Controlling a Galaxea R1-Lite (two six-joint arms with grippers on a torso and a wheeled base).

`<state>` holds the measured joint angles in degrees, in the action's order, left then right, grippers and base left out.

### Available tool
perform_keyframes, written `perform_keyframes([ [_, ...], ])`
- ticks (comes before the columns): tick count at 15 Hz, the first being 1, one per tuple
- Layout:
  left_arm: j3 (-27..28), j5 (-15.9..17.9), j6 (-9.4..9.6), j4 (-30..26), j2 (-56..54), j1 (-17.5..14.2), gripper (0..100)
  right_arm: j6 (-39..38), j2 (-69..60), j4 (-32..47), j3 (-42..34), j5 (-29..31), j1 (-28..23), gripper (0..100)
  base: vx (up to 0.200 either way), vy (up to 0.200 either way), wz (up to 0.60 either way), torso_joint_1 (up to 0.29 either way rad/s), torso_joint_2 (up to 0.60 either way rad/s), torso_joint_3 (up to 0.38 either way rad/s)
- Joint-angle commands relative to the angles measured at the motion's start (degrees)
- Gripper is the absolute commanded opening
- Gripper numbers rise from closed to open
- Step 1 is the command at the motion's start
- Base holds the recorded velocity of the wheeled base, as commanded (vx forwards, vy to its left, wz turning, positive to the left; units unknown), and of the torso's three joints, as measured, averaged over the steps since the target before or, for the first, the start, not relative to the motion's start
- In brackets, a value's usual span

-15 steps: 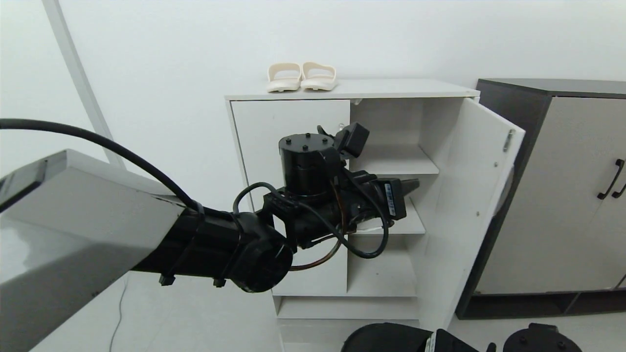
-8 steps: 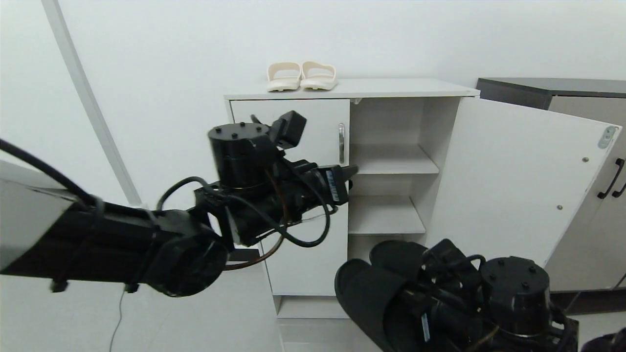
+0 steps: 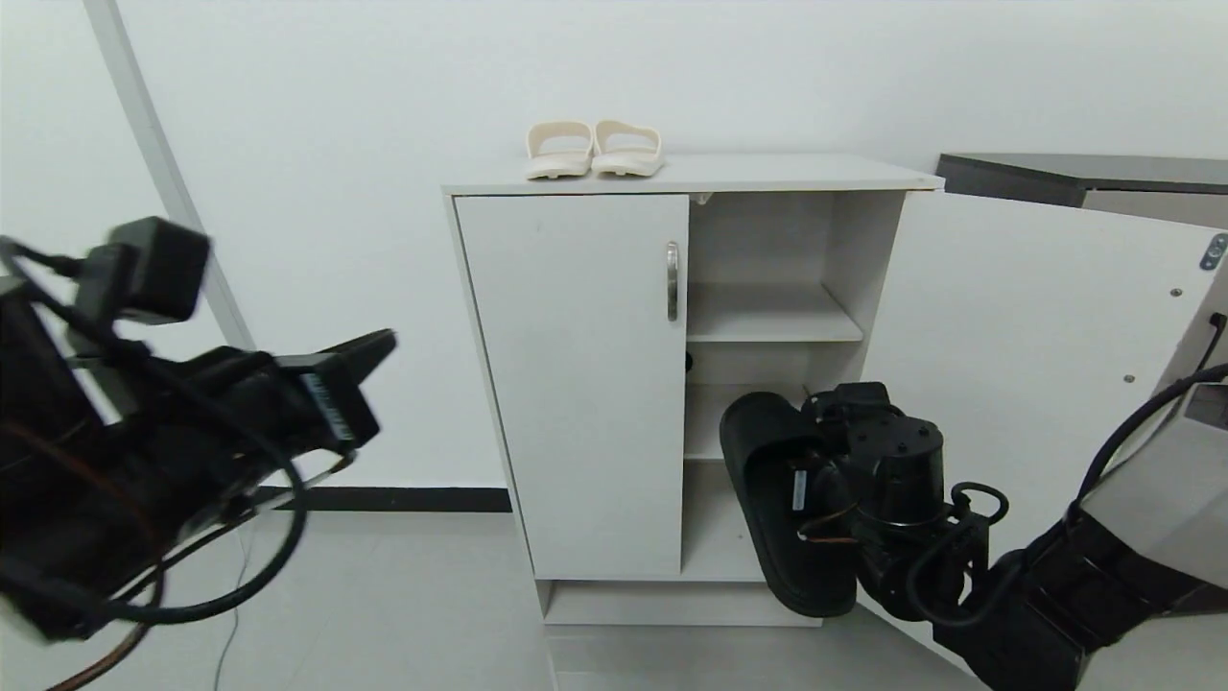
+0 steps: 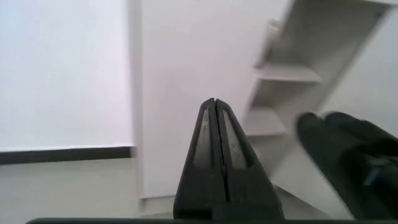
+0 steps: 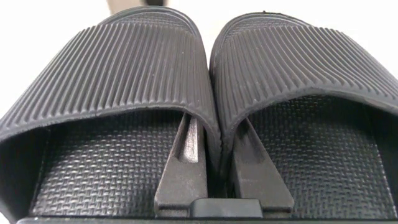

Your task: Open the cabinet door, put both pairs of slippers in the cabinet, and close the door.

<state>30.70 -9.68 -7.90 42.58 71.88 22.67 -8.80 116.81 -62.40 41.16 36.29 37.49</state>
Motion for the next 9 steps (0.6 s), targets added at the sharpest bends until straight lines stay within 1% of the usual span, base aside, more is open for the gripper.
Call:
perform_keyframes([
  [1, -7.93, -7.72, 2.27, -11.47, -26.44, -11.51, 0, 0.10, 1.93, 0.09, 1.12, 0.80, -0.31, 0, 0.000, 0.000, 0.00, 0.000, 0.00, 0.000],
  [2, -8.81, -7.46, 1.84, -17.53, -32.59, -16.35, 0, 0.10, 1.93, 0.09, 1.03, 0.89, -0.31, 0, 0.000, 0.000, 0.00, 0.000, 0.00, 0.000],
  [3, -10.48, -6.40, 1.92, -25.44, -40.76, -21.00, 0, 0.10, 1.75, 0.09, 0.86, 0.89, -0.31, 0, 0.000, 0.000, 0.00, 0.000, 0.00, 0.000],
  [4, -12.59, -4.73, 2.36, -30.63, -47.79, -23.38, 0, 0.19, 1.58, 0.00, 0.24, 0.89, -0.31, 0, 0.000, 0.000, 0.00, 0.000, 0.00, 0.000],
  [5, -14.35, -3.50, 2.89, -34.06, -53.51, -24.70, 0, 0.19, 1.40, 0.00, -0.46, 0.89, -0.22, 0, 0.000, 0.000, 0.00, 0.000, 0.00, 0.000],
  [6, -16.37, -2.80, 3.42, -37.13, -58.34, -25.05, 0, 0.19, 1.23, 0.00, -0.99, 0.89, -0.13, 0, 0.000, 0.000, 0.00, 0.000, 0.00, 0.000],
  [7, -16.37, -2.80, 3.42, -37.13, -58.34, -25.05, 0, 0.19, 1.23, 0.00, -0.99, 0.89, -0.13, 0, 0.000, 0.000, 0.00, 0.000, 0.00, 0.000],
  [8, -19.89, 1.77, 5.44, -41.61, -66.60, -24.87, 0, 0.28, 1.23, 0.00, -1.25, 0.89, 0.04, 0, 0.000, 0.000, 0.00, 0.000, 0.00, 0.000],
  [9, -21.99, 5.28, 5.88, -42.41, -69.06, -24.43, 0, 0.28, 1.23, 0.00, -1.43, 0.89, 0.13, 0, 0.000, 0.000, 0.00, 0.000, 0.00, 0.000],
])
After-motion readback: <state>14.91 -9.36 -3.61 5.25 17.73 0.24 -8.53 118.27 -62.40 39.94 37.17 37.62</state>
